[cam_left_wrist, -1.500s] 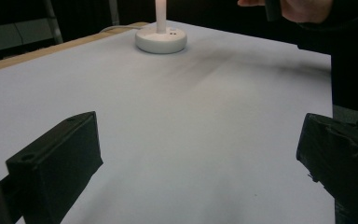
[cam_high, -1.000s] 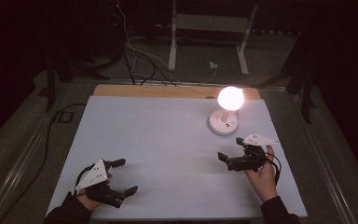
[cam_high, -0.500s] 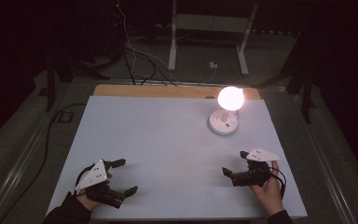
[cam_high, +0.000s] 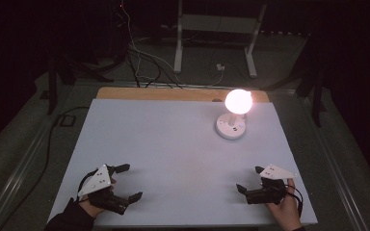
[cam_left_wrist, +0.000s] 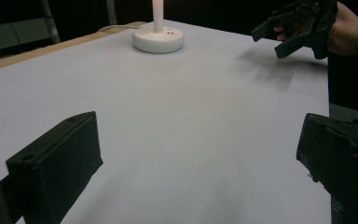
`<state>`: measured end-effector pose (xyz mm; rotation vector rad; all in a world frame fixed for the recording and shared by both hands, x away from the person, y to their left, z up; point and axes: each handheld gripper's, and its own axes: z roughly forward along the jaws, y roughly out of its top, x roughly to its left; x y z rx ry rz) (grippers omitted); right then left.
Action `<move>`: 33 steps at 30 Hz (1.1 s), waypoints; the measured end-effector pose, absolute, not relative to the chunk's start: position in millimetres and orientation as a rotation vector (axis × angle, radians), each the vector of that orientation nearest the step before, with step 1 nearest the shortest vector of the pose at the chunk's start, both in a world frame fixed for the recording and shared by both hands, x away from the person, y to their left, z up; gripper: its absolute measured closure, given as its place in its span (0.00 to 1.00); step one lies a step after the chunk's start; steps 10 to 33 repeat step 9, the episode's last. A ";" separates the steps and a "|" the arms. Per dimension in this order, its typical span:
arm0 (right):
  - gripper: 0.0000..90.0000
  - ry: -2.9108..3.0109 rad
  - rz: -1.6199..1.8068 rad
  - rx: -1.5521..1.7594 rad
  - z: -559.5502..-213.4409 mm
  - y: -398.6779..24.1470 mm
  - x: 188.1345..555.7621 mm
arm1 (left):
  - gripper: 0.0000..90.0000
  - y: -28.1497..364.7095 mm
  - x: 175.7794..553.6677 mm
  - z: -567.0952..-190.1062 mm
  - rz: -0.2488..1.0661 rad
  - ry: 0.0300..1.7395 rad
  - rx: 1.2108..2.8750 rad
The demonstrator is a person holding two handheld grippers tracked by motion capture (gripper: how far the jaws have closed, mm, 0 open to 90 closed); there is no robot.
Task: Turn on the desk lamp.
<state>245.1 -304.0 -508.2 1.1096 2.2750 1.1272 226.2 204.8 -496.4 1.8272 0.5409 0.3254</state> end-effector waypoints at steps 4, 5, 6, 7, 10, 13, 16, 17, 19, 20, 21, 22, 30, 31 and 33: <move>0.00 2.246 1.112 1.135 -509.6 -309.6 248.0 | 0.00 204.0 226.7 -496.5 0.320 0.537 1.831; 0.00 2.244 1.102 1.142 -510.0 -310.2 249.6 | 0.00 203.7 226.6 -496.5 0.320 0.535 1.831; 0.00 2.247 1.097 1.146 -510.5 -310.8 250.9 | 0.00 203.5 226.6 -496.5 0.318 0.533 1.832; 0.00 2.248 1.101 1.147 -511.1 -311.2 251.7 | 0.00 203.3 226.5 -496.5 0.319 0.532 1.833; 0.00 2.249 1.097 1.146 -512.0 -310.8 252.1 | 0.00 203.1 226.7 -496.5 0.321 0.532 1.835; 0.00 2.249 1.097 1.146 -512.0 -310.8 252.1 | 0.00 203.1 226.7 -496.5 0.321 0.532 1.835; 0.00 2.249 1.097 1.146 -512.0 -310.8 252.1 | 0.00 203.1 226.7 -496.5 0.321 0.532 1.835; 0.00 2.249 1.097 1.146 -512.0 -310.8 252.1 | 0.00 203.1 226.7 -496.5 0.321 0.532 1.835; 0.00 2.249 1.097 1.146 -512.0 -310.8 252.1 | 0.00 203.1 226.7 -496.5 0.321 0.532 1.835; 0.00 2.249 1.097 1.146 -512.0 -310.8 252.1 | 0.00 203.1 226.7 -496.5 0.321 0.532 1.835; 0.00 2.249 1.097 1.146 -512.0 -310.8 252.1 | 0.00 203.1 226.7 -496.5 0.321 0.532 1.835; 0.00 2.249 1.097 1.146 -512.0 -310.8 252.1 | 0.00 203.1 226.7 -496.5 0.321 0.532 1.835; 0.00 2.249 1.097 1.146 -512.0 -310.8 252.1 | 0.00 203.1 226.7 -496.5 0.321 0.532 1.835; 0.00 2.249 1.097 1.146 -512.0 -310.8 252.1 | 0.00 203.1 226.7 -496.5 0.321 0.532 1.835; 0.00 2.249 1.097 1.146 -512.0 -310.8 252.1 | 0.00 203.1 226.7 -496.5 0.321 0.532 1.835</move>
